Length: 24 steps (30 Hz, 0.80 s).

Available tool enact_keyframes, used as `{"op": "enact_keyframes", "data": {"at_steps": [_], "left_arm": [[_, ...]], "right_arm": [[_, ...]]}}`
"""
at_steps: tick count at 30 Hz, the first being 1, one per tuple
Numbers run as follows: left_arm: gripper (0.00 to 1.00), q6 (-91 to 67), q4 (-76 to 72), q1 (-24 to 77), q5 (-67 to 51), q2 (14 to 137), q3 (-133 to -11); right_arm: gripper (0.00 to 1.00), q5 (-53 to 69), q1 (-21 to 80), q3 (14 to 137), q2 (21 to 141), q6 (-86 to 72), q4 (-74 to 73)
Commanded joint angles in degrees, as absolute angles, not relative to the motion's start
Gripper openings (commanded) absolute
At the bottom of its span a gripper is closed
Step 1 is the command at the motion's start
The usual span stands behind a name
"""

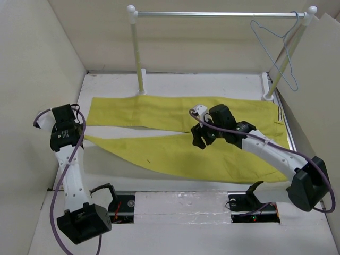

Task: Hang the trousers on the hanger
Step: Flatten out the trousers at the center of the board, then fold the trousers at the center of the board.

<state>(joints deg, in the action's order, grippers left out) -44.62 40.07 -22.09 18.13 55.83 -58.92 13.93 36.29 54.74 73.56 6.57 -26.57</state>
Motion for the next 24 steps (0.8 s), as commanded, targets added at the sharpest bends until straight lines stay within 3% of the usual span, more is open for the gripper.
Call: {"op": "enact_keyframes", "data": {"at_steps": [1,4,5,7,15,20,24], "left_arm": [[0.0,-43.8,41.4,-17.3,18.6,53.1,-61.7],[0.0,-42.5,39.1,-13.9,15.0,51.3,-60.4],[0.0,-40.9,39.2,-8.9,15.7,49.9,-61.7],[0.0,-40.7,39.5,-4.1,15.8,49.3,-62.7],[0.0,-39.7,41.2,13.3,18.9,38.0,-60.5],[0.0,-39.9,42.8,20.2,20.6,35.2,-60.5],[0.0,-38.8,45.1,24.5,26.7,33.7,-64.5]], "right_arm": [[0.67,17.3,31.8,56.0,73.7,1.9,-26.6],[0.66,19.0,25.1,52.1,70.8,-3.7,-25.7],[0.62,16.2,15.0,48.8,66.0,-7.6,-26.0],[0.6,15.4,12.2,47.3,64.4,-8.7,-26.4],[0.59,-8.1,-15.7,44.0,52.6,-15.5,-35.9],[0.58,-14.7,-32.8,45.3,58.0,-13.9,-37.9],[0.44,-18.7,-35.5,46.5,65.9,-10.9,-41.0]]}}
